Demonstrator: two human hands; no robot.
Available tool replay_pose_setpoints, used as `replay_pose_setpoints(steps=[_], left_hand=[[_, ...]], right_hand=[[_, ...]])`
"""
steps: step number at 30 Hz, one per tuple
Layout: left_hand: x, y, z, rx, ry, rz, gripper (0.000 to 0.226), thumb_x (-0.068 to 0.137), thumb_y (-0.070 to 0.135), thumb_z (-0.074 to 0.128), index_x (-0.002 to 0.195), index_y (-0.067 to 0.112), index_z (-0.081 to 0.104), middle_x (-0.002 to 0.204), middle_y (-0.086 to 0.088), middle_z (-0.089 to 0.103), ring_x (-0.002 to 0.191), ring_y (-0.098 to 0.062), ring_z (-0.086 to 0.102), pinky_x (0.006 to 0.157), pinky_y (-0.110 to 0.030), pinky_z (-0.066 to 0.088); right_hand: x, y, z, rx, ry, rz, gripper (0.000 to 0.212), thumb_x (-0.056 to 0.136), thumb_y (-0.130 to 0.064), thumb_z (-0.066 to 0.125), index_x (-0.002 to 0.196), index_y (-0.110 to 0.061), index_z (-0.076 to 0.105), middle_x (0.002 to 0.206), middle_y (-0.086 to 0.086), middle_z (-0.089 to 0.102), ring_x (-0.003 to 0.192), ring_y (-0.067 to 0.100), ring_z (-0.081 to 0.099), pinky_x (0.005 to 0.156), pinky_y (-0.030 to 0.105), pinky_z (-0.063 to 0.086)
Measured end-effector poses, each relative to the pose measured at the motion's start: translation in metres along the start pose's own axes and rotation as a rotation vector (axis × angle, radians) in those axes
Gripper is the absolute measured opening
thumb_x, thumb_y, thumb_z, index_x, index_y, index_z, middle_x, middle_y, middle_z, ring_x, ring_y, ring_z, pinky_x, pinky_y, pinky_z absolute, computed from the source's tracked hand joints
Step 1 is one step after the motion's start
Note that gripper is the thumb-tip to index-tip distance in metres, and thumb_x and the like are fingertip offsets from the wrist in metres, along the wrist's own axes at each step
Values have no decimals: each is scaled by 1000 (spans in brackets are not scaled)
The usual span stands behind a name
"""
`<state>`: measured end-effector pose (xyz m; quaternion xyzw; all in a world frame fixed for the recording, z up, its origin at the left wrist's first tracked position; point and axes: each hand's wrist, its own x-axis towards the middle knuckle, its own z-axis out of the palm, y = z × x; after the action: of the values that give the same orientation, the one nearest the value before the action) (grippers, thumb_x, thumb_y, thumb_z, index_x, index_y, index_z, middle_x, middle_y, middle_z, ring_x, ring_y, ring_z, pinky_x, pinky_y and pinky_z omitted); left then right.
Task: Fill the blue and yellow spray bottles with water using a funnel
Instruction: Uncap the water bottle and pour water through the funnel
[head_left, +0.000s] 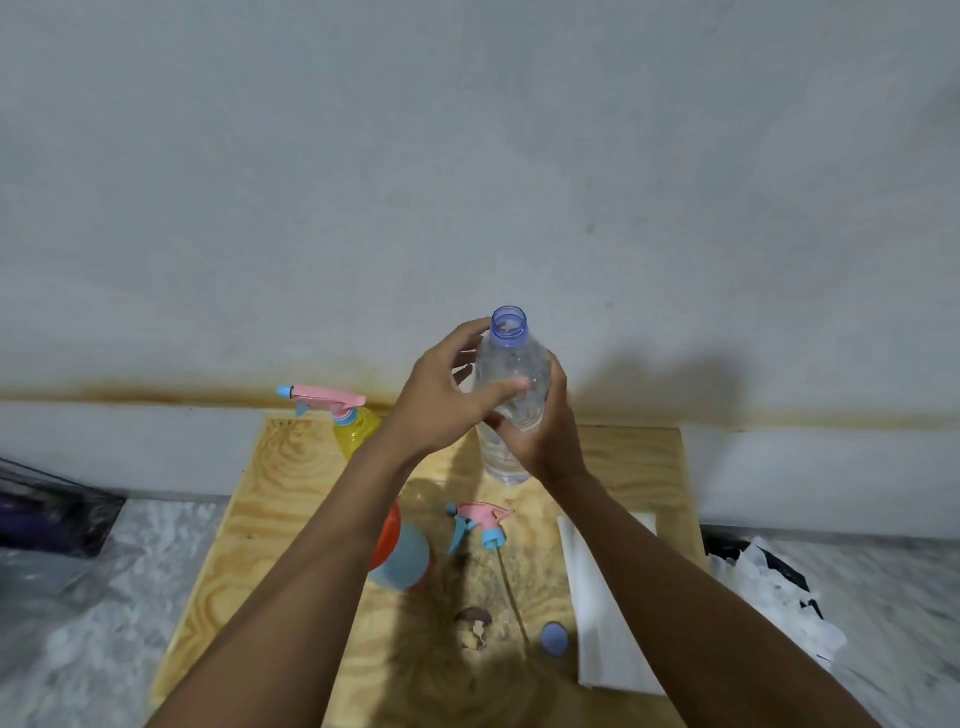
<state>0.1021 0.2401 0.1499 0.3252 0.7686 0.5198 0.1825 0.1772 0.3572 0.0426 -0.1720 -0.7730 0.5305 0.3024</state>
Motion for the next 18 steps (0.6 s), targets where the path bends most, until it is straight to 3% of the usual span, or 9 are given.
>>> replay_pose_setpoints(steps=[6, 10, 15, 18], left_hand=[[-1, 3, 4, 4, 6, 1, 60, 79, 24, 82, 133, 25, 56, 121, 10, 64, 110, -1, 59, 91, -10, 48], [-1, 7, 0, 0, 1, -7, 57, 80, 20, 81, 131, 27, 57, 118, 12, 65, 107, 4, 59, 88, -8, 47], [-1, 26, -8, -26, 31, 4, 55, 80, 24, 81, 132, 26, 60, 115, 7, 70, 107, -6, 64, 90, -17, 52], [-6, 48, -16, -15, 29, 32, 53, 80, 28, 81, 130, 28, 62, 111, 9, 71, 104, -7, 66, 86, -18, 54]], right_hand=[[6, 1, -6, -36, -32, -57, 91, 75, -46, 76, 142, -4, 30, 134, 1, 49, 120, 11, 55, 95, 35, 55], [7, -4, -6, -17, -24, -31, 85, 75, -39, 74, 139, 0, 34, 129, 0, 52, 115, 7, 56, 92, 40, 56], [9, -28, -14, -11, 13, -53, 85, 78, -49, 74, 142, -10, 34, 134, 5, 59, 116, 15, 63, 91, 40, 57], [10, -48, -25, -8, 29, -115, 87, 77, -49, 74, 144, -11, 34, 133, -5, 55, 114, -4, 59, 92, 25, 54]])
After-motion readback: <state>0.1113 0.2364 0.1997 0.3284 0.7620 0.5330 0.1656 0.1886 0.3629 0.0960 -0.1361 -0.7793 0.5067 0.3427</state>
